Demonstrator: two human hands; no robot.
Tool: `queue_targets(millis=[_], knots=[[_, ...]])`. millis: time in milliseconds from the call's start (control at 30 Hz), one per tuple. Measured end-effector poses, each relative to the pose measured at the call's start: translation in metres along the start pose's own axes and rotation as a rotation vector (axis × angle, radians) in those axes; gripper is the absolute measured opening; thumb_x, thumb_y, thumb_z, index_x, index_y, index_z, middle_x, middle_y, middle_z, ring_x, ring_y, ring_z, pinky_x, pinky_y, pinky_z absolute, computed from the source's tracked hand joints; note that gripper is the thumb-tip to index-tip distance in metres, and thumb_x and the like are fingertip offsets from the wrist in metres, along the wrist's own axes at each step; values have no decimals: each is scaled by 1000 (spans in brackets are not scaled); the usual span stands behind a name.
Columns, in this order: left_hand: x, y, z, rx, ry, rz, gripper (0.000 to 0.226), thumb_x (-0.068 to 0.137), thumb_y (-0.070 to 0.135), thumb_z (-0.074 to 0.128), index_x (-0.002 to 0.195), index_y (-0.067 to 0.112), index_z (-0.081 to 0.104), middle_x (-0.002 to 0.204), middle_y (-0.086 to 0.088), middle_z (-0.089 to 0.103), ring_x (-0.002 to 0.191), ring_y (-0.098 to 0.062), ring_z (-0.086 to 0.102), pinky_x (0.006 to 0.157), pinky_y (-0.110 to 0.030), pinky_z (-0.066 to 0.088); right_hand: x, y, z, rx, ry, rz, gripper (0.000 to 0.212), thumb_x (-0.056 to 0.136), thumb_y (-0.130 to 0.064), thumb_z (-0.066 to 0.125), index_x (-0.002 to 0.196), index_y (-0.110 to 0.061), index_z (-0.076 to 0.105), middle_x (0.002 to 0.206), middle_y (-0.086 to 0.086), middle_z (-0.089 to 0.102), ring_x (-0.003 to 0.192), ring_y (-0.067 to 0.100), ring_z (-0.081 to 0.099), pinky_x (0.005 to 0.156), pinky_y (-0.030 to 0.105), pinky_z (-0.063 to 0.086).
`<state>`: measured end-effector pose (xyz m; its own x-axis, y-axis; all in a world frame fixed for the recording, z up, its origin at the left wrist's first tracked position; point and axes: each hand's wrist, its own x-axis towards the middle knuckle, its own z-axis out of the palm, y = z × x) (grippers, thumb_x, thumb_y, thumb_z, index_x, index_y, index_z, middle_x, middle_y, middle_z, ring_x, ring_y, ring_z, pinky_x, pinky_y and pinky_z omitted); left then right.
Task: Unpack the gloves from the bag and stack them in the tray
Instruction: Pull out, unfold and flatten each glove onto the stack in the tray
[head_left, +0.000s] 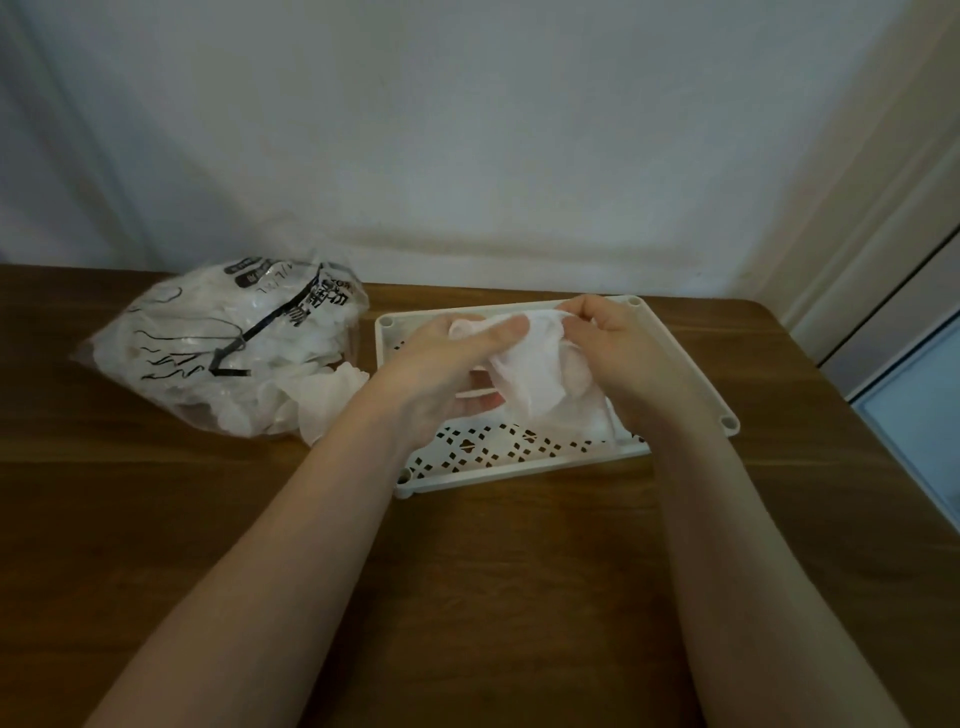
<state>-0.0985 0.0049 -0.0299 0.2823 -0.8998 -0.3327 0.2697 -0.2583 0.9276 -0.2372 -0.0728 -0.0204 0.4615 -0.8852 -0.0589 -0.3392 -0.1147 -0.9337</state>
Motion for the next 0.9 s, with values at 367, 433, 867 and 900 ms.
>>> queue_targets(millis=[367, 433, 867, 900], knots=[[-6, 3, -7, 72, -65, 204, 29, 84, 0, 60, 112, 9, 58, 106, -7, 69, 97, -21, 67, 83, -36, 55, -13, 3, -25, -481, -122, -143, 24, 91, -14, 48, 111, -25, 57, 100, -7, 61, 86, 11, 59, 69, 28, 51], [-7, 8, -9, 119, -56, 220, 20, 85, 4, 60, 104, 10, 62, 97, -4, 72, 93, -19, 69, 81, -34, 55, -13, 4, -37, -490, -145, -105, 25, 93, -10, 42, 104, -21, 62, 93, -7, 60, 81, 9, 55, 67, 27, 45], [30, 48, 15, 414, 65, 519, 8, 92, 2, 51, 84, 1, 56, 84, -14, 58, 75, -16, 52, 69, -28, 40, 33, -5, -81, -591, 402, -377, 20, 90, -10, 50, 97, -15, 67, 96, 4, 67, 94, 25, 59, 93, 43, 43], [32, 46, 12, 479, 61, 543, 8, 90, 1, 52, 85, 1, 57, 86, -15, 59, 77, -18, 52, 71, -30, 40, 32, -4, -81, -621, 401, -438, 19, 89, -8, 51, 98, -15, 66, 97, 2, 66, 95, 24, 57, 94, 41, 41]])
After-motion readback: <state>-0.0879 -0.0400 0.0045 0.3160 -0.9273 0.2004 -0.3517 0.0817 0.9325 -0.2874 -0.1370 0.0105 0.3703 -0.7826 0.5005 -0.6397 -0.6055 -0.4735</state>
